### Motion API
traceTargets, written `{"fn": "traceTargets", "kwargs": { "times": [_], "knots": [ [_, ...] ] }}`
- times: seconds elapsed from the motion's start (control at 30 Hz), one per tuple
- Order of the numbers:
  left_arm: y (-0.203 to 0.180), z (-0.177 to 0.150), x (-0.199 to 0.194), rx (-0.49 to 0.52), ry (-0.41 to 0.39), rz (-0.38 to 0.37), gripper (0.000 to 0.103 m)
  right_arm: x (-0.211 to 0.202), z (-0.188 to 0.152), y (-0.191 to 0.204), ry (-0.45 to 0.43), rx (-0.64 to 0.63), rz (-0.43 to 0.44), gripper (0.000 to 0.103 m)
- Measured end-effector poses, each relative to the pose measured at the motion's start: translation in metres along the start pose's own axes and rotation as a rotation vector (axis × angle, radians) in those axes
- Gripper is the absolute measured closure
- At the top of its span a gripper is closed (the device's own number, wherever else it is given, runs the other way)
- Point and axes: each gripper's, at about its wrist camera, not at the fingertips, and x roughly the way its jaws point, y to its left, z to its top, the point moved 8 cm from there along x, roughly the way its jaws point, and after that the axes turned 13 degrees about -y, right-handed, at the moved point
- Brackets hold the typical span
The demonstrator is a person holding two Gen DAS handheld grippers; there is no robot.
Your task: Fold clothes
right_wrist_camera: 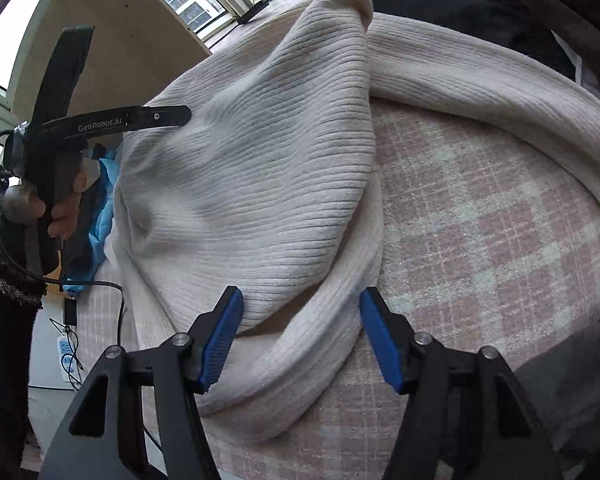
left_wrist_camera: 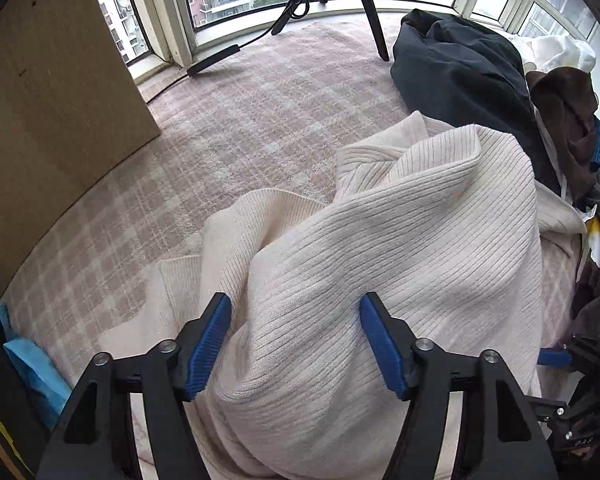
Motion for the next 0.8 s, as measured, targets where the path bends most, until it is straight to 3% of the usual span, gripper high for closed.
{"fn": "traceTargets", "kwargs": {
  "times": [0.03,0.07,0.1,0.13,0.23,0.27,0.37,0.47,0.53,0.57,0.6,0.63,0.7,0.73,0.8],
  "knots": [
    [0.000,-0.001,-0.004,-0.025,-0.014,-0.027,0.088,0.000,0.001,0.004,-0.018,-0.022,-0.009,0.043],
    [0.000,-0.001,-0.009,-0.051,-0.028,-0.054,0.088,0.000,0.002,0.008,-0.024,-0.031,0.006,0.046],
    [0.001,0.000,-0.020,-0.068,-0.053,-0.076,0.089,0.001,0.003,0.012,-0.023,-0.031,0.035,0.072],
    [0.003,0.001,-0.034,-0.081,-0.086,-0.095,0.090,0.001,0.005,0.016,-0.022,-0.034,0.053,0.092],
    [0.016,0.006,-0.094,-0.107,-0.199,-0.075,0.091,-0.011,0.029,0.019,-0.071,-0.070,0.040,0.093],
    [0.023,0.007,-0.119,-0.125,-0.247,-0.067,0.099,-0.020,0.044,0.022,-0.105,-0.085,0.036,0.093],
    [0.048,-0.002,-0.203,-0.227,-0.407,-0.030,0.097,-0.063,0.105,0.046,-0.220,-0.182,0.049,0.093],
    [0.056,-0.041,-0.285,-0.312,-0.555,-0.027,0.097,-0.122,0.156,0.099,-0.354,-0.354,0.100,0.093],
    [0.045,-0.081,-0.317,-0.340,-0.590,-0.046,0.097,-0.157,0.165,0.140,-0.411,-0.481,0.160,0.093],
    [0.034,-0.105,-0.323,-0.338,-0.574,-0.064,0.096,-0.170,0.164,0.158,-0.420,-0.537,0.188,0.093],
    [0.021,-0.131,-0.319,-0.326,-0.517,-0.085,0.095,-0.171,0.152,0.166,-0.370,-0.569,0.214,0.093],
    [0.011,-0.157,-0.309,-0.323,-0.436,-0.083,0.089,-0.165,0.132,0.168,-0.279,-0.584,0.245,0.092],
    [-0.002,-0.204,-0.285,-0.327,-0.272,-0.045,0.087,-0.144,0.083,0.159,-0.072,-0.617,0.283,0.088],
    [-0.002,-0.215,-0.276,-0.331,-0.231,-0.026,0.088,-0.130,0.055,0.144,0.009,-0.638,0.261,0.088],
    [0.003,-0.228,-0.264,-0.338,-0.189,0.007,0.088,-0.106,0.023,0.112,0.067,-0.668,0.160,0.084]
  ]
}}
